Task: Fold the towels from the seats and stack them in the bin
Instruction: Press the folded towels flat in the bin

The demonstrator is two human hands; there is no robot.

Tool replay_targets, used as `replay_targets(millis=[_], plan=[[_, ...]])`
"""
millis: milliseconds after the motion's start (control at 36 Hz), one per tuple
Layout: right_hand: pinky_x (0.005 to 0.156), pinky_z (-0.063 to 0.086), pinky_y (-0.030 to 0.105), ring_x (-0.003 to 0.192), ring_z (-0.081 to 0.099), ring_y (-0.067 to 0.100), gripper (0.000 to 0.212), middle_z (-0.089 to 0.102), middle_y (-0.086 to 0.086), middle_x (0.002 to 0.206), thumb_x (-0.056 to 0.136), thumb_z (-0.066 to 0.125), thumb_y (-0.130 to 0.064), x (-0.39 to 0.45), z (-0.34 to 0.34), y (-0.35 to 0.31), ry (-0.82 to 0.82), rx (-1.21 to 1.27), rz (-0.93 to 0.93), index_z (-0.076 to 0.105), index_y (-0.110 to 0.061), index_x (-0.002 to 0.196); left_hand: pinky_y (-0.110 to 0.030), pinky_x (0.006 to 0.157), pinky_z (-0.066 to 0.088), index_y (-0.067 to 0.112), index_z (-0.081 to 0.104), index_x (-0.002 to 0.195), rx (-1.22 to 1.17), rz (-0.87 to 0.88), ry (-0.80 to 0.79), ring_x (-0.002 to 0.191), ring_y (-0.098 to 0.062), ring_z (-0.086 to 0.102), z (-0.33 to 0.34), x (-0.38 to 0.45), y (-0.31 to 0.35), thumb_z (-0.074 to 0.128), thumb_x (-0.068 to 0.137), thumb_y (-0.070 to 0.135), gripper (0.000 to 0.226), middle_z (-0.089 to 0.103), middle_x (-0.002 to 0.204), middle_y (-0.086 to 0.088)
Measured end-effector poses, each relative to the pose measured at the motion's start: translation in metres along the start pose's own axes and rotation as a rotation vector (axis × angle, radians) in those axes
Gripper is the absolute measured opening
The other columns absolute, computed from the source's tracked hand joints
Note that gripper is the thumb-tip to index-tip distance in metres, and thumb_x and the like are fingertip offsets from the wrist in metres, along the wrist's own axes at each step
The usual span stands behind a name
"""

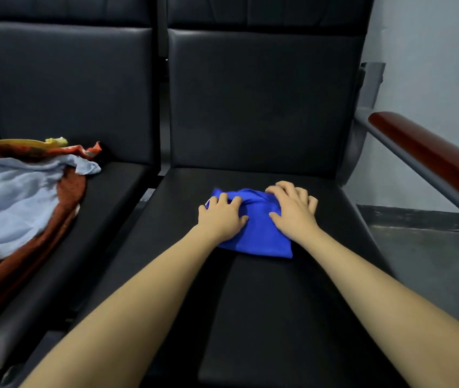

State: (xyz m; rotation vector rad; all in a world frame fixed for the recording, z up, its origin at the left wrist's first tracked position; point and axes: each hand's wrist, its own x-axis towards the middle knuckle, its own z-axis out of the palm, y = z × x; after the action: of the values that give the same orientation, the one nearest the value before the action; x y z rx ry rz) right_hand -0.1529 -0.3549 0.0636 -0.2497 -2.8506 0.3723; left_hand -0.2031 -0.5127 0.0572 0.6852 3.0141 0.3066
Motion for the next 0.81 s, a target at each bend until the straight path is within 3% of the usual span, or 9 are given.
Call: replay_targets(millis=[167, 333, 417, 528, 639, 722, 806], plan=[[0.109, 0.013, 0.039, 0.135, 0.022, 0.019, 0.022, 0.034, -0.009, 0.143, 0.092, 0.054, -0.016, -0.018, -0.007, -0.004, -0.086, 0.005, -0.082, 0.056, -0.030, 0.109, -0.053, 0.103, 0.025, 0.030, 0.034, 0.140, 0.113, -0.007, -0.089, 0.130, -0.033, 0.027, -0.012, -0.021, 0.001, 0.041, 0.093, 0.058, 0.055, 0.030, 0.143, -0.006], [0.105, 0.012, 0.035, 0.124, 0.033, 0.015, 0.012, 0.051, -0.010, 0.112, 0.087, 0.056, -0.016, -0.039, -0.018, -0.004, -0.110, 0.039, -0.162, 0.052, -0.026, 0.086, -0.045, 0.104, 0.022, 0.029, 0.045, 0.132, 0.169, 0.047, -0.101, 0.121, -0.030, 0.037, -0.024, -0.043, 0.003, 0.048, 0.086, 0.064, 0.058, 0.044, 0.128, -0.005], [0.102, 0.013, 0.033, 0.117, 0.040, 0.013, 0.008, 0.052, -0.010, 0.100, 0.086, 0.057, -0.019, -0.045, -0.020, -0.004, -0.090, 0.044, -0.197, 0.053, -0.026, 0.088, -0.043, 0.103, 0.023, 0.028, 0.050, 0.127, 0.116, 0.065, -0.100, 0.117, -0.028, 0.041, -0.026, -0.050, 0.004, 0.052, 0.085, 0.063, 0.055, 0.048, 0.122, -0.004], [0.100, 0.016, 0.032, 0.106, 0.041, 0.014, 0.022, 0.048, -0.010, 0.100, 0.089, 0.056, -0.027, -0.045, -0.021, -0.011, -0.080, 0.063, -0.155, 0.055, -0.028, 0.111, -0.042, 0.101, 0.024, 0.023, 0.055, 0.120, 0.075, 0.092, -0.042, 0.113, -0.026, 0.047, -0.029, -0.056, 0.000, 0.055, 0.085, 0.057, 0.048, 0.054, 0.117, -0.003], [0.092, 0.014, 0.026, 0.103, 0.045, 0.014, 0.004, 0.050, -0.008, 0.101, 0.088, 0.059, -0.027, -0.046, -0.020, -0.010, -0.094, 0.060, -0.210, 0.056, -0.028, 0.090, -0.035, 0.093, 0.027, 0.023, 0.054, 0.120, -0.050, 0.200, -0.003, 0.110, -0.021, 0.053, -0.032, -0.058, -0.006, 0.061, 0.088, 0.036, 0.035, 0.058, 0.116, 0.000], [0.089, 0.012, 0.023, 0.099, 0.047, 0.012, 0.018, 0.056, -0.008, 0.098, 0.091, 0.056, -0.028, -0.048, -0.023, -0.008, -0.048, 0.139, -0.196, 0.057, -0.023, 0.074, -0.031, 0.090, 0.028, 0.024, 0.061, 0.114, -0.057, 0.274, 0.047, 0.106, -0.016, 0.053, -0.038, -0.059, -0.013, 0.063, 0.087, 0.032, 0.028, 0.055, 0.113, 0.003], [0.092, 0.018, 0.028, 0.095, 0.051, 0.014, 0.043, 0.064, -0.002, 0.079, 0.097, 0.045, -0.039, -0.048, -0.024, -0.010, -0.057, 0.227, -0.078, 0.058, -0.019, 0.061, -0.030, 0.084, 0.035, 0.020, 0.069, 0.090, -0.124, 0.281, 0.024, 0.091, -0.016, 0.056, -0.040, -0.061, -0.015, 0.062, 0.085, 0.048, 0.030, 0.057, 0.099, 0.001]])
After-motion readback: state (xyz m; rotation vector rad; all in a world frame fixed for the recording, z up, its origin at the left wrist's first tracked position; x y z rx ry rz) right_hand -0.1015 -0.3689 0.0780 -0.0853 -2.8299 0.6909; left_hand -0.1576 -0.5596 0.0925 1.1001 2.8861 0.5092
